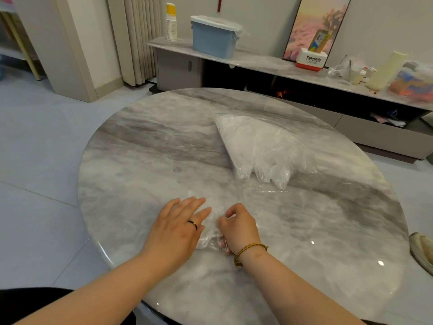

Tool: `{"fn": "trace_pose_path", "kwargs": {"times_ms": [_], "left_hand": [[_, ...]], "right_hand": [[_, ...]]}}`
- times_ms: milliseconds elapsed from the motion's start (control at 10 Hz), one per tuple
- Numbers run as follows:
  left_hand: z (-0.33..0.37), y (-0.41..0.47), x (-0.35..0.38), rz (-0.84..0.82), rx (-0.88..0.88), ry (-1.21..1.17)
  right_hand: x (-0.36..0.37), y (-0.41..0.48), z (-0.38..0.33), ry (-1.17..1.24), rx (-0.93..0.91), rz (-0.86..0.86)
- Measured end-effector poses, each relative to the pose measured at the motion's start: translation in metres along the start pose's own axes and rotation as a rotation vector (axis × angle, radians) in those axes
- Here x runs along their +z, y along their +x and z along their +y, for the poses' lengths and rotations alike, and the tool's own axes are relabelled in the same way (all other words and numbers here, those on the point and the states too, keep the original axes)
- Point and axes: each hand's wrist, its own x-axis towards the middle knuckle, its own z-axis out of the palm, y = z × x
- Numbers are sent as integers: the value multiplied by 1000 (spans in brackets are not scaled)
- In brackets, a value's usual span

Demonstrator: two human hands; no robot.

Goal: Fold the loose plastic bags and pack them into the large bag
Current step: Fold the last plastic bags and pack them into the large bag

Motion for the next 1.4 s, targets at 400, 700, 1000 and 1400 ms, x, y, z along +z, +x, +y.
{"fn": "trace_pose_path", "kwargs": {"times_ms": [400, 700, 1000, 1400], "left_hand": [[-4, 1, 17, -586, -109, 64], [3, 10, 10, -523, -131, 116], [-1, 28, -3, -515, -330, -59], [14, 43, -21, -286, -476, -803]], "right_hand": [[15, -4, 11, -864, -598, -45], [16, 0, 18, -937, -596, -22], [-5, -1, 9, -438, -474, -169], [-37, 1, -7, 125, -182, -406]]}}
